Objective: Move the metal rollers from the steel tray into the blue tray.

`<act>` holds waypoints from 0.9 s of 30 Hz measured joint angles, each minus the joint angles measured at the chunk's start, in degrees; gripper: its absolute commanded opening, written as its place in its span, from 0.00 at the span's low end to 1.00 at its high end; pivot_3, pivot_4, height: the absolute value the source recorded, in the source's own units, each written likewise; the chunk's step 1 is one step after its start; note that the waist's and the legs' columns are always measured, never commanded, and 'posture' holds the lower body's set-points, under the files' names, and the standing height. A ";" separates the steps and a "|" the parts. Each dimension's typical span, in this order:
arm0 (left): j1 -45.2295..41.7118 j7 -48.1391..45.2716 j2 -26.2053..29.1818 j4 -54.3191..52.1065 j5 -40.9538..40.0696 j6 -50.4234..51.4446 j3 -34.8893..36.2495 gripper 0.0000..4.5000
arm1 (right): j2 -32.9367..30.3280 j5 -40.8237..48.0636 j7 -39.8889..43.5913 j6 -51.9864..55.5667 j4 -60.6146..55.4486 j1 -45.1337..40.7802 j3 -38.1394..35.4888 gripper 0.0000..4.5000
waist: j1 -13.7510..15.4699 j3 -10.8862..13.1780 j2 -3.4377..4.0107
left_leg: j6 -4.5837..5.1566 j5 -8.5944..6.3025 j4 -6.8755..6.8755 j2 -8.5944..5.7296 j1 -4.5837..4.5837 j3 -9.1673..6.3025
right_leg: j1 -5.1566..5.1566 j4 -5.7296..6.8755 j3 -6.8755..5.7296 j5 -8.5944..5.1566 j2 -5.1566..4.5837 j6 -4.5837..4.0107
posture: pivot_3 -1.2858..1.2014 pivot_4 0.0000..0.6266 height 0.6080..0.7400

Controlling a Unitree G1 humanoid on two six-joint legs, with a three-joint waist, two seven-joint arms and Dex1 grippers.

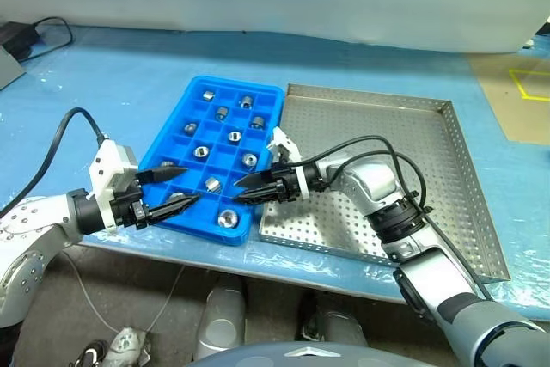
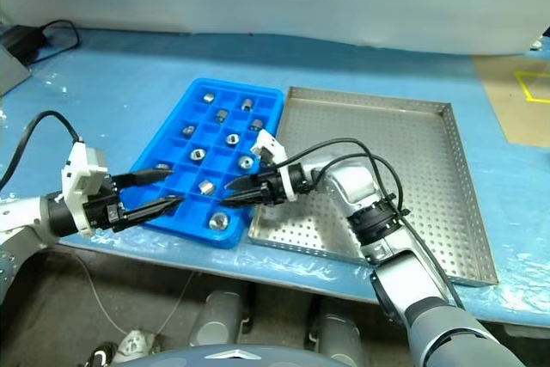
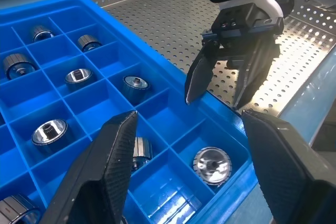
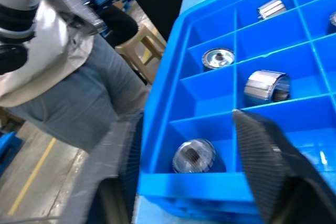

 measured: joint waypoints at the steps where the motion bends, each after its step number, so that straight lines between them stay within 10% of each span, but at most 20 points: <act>1: -0.48 -0.09 0.00 0.47 0.07 -0.10 -0.18 0.74 | -0.51 0.53 0.06 0.81 -0.94 0.17 -0.18 0.82 | 0.02 0.00 0.00 | -0.01 0.01 0.00 0.00 0.01 0.00 | 0.01 0.00 0.00 0.00 0.00 0.00 | 0.65 0.24 1.00; 13: -7.74 2.02 -4.00 4.94 3.00 -1.70 -6.23 0.74 | -5.54 -2.08 -4.42 -6.17 -2.17 -1.31 -8.00 0.82 | 0.09 -0.04 -0.05 | -0.16 0.11 0.02 -0.02 0.01 0.04 | -0.01 0.11 0.05 0.01 -0.01 0.01 | 0.63 0.24 1.00; 27: -25.19 7.92 -18.30 28.41 15.31 -11.10 -16.57 0.74 | -0.55 -10.41 -28.83 -19.57 3.55 7.35 -18.00 0.82 | -3.14 -0.05 -0.08 | -0.17 0.17 0.13 0.00 -0.12 0.09 | -0.26 0.36 0.08 0.00 -0.01 -0.01 | 0.58 0.24 1.00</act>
